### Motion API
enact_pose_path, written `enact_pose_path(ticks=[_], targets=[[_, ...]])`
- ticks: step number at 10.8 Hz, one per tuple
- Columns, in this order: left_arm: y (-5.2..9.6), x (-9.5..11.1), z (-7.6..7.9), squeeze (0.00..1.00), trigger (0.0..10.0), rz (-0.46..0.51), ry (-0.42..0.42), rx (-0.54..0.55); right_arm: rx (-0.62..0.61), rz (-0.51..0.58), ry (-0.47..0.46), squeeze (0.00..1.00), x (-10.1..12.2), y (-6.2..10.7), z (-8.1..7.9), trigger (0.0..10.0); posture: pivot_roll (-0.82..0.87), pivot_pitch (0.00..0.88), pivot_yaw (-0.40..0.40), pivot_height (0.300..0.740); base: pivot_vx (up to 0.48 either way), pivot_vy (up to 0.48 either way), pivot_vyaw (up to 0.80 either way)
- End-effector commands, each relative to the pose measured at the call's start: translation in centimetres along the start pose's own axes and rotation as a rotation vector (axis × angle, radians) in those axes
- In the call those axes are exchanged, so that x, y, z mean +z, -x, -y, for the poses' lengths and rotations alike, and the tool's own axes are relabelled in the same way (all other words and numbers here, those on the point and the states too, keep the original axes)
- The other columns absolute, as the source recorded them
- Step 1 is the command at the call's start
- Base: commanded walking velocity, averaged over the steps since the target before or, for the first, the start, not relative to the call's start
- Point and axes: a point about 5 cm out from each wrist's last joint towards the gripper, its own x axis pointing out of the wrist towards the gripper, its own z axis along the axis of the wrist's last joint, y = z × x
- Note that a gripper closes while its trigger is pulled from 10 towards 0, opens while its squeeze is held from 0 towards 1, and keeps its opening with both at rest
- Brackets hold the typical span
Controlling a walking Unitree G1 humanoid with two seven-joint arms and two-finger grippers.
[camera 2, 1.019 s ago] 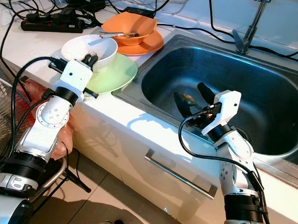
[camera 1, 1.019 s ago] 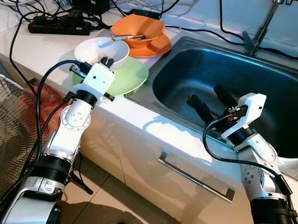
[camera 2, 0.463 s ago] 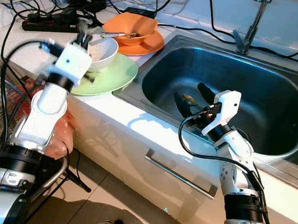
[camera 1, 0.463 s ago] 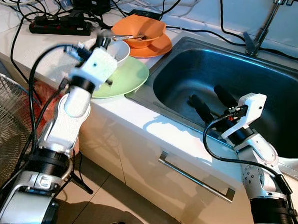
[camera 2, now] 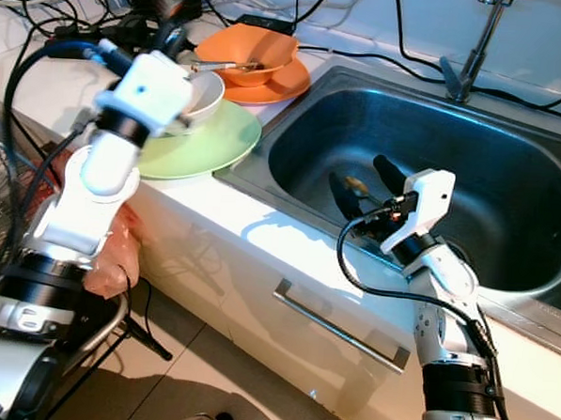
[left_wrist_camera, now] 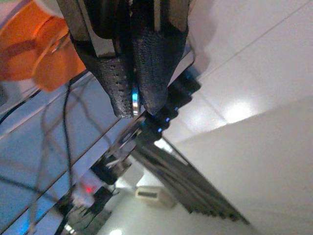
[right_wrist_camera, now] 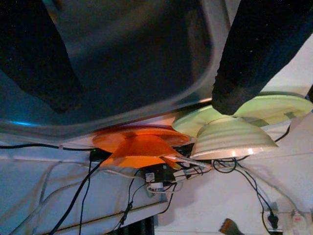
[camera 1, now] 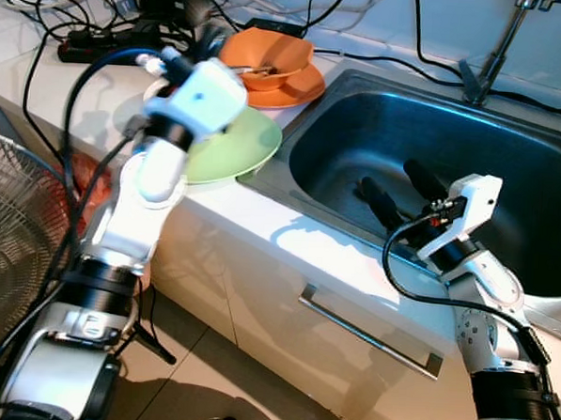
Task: Kitchen organization
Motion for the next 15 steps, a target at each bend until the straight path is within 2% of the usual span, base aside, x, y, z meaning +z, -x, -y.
enact_pose_path(ticks=[1,3,6,9,11,13,14,15], targets=[[-1.0,1.7,0.1,0.0,10.0,0.088,0.011,-0.024,-0.019,-0.038,-0.05,0.0,-1.7,0.8,-0.1,10.0,0.02,0.096,0.102,0.74,0.0,0.0,0.0],[-1.4,2.3,0.8,0.0,10.0,0.116,0.054,-0.054,-0.008,-0.007,-0.068,0.0,-1.1,0.9,-0.1,10.0,0.02,0.096,0.104,0.74,0.0,0.0,0.0],[-2.5,3.9,4.3,0.0,10.0,0.174,0.258,-0.168,0.084,0.049,-0.125,0.0,-0.2,1.5,-0.9,10.0,-0.01,0.092,0.115,0.74,0.0,0.0,0.0],[-2.9,3.4,6.8,0.0,10.0,0.112,0.462,-0.262,0.115,0.055,-0.144,0.0,0.1,2.1,-1.1,10.0,-0.03,0.09,0.119,0.74,0.0,0.0,0.0],[-2.9,2.8,8.2,0.0,10.0,0.058,0.593,-0.284,0.1,0.039,-0.129,0.0,0.1,2.5,-0.8,10.0,-0.04,0.088,0.121,0.74,0.0,0.0,0.0],[-2.4,1.9,10.1,0.0,10.0,-0.03,0.724,-0.364,0.101,0.027,-0.128,0.0,-0.1,2.7,-0.9,10.0,-0.04,0.086,0.121,0.74,0.0,0.0,0.0],[-2.2,1.5,10.5,0.0,10.0,-0.06,0.777,-0.359,0.101,0.025,-0.127,0.0,0.0,2.7,-0.9,10.0,-0.05,0.089,0.12,0.74,0.0,0.0,0.0],[-2.0,1.2,10.9,0.0,10.0,-0.08,0.793,-0.353,0.102,0.022,-0.126,0.0,0.0,2.7,-0.9,10.0,-0.05,0.092,0.119,0.74,0.0,0.0,0.0]])
